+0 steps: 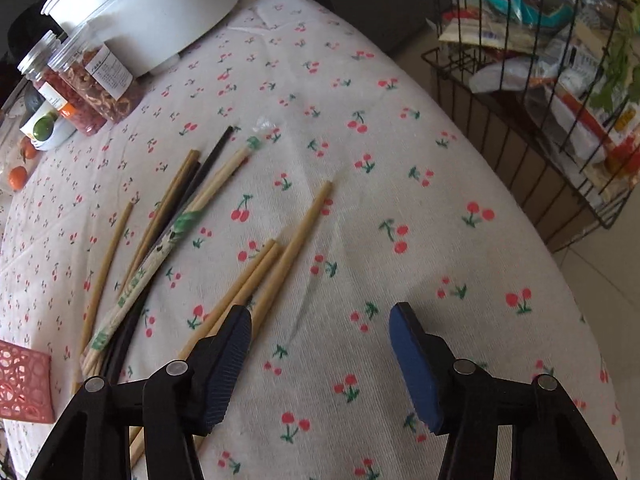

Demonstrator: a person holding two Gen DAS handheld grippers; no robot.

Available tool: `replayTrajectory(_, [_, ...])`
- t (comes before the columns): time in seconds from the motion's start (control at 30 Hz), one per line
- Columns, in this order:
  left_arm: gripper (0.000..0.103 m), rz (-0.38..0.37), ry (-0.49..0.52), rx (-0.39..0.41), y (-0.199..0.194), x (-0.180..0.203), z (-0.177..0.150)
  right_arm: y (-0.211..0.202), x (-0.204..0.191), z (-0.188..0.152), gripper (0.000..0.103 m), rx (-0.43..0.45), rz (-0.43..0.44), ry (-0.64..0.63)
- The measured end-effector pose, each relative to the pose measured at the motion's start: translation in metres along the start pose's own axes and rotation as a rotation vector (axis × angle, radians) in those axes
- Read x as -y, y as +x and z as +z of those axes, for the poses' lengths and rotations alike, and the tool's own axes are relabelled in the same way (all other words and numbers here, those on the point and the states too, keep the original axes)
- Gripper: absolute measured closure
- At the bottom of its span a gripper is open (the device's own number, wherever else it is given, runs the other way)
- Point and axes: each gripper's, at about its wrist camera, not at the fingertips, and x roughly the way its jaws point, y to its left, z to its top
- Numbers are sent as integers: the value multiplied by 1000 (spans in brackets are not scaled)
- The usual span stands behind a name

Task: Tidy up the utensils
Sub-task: 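Withdraw both grippers from the basket toward the chopstick pile, then grasp one wooden chopstick with the right gripper while the left gripper grasps another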

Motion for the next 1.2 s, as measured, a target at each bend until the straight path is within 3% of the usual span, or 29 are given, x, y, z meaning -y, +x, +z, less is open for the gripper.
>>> replayTrajectory(0.13, [21, -40, -16, -9, 9, 2, 0, 7, -6, 7, 44, 5, 32, -19])
replayTrajectory(0.33, [35, -89, -38, -64, 24, 7, -1, 17, -32, 1, 48, -46, -158, -167])
replayTrajectory(0.43, [45, -86, -30, -87, 31, 12, -2, 15, -30, -3, 51, -67, -173, -168])
replayTrajectory(0.5, [56, -85, -22, -106, 36, 15, -3, 11, -23, -3, 76, -69, -177, -157])
replayTrajectory(0.53, [59, -89, -16, -116, 39, 17, -3, 9, -19, -3, 81, -69, -173, -151])
replayTrajectory(0.6, [67, -87, -1, -132, 45, 22, 1, 3, -10, -6, 94, -74, -145, -126])
replayTrajectory(0.77, [74, -130, 24, -186, 68, 38, 21, -9, 19, -15, 98, -113, 8, -8])
replayTrajectory(0.97, [85, -170, 53, -281, 112, 65, 54, -28, 36, -20, 98, -113, 75, 50])
replayTrajectory(1.2, [92, -174, 68, -363, 150, 80, 69, -28, 35, -18, 98, -124, 143, 69])
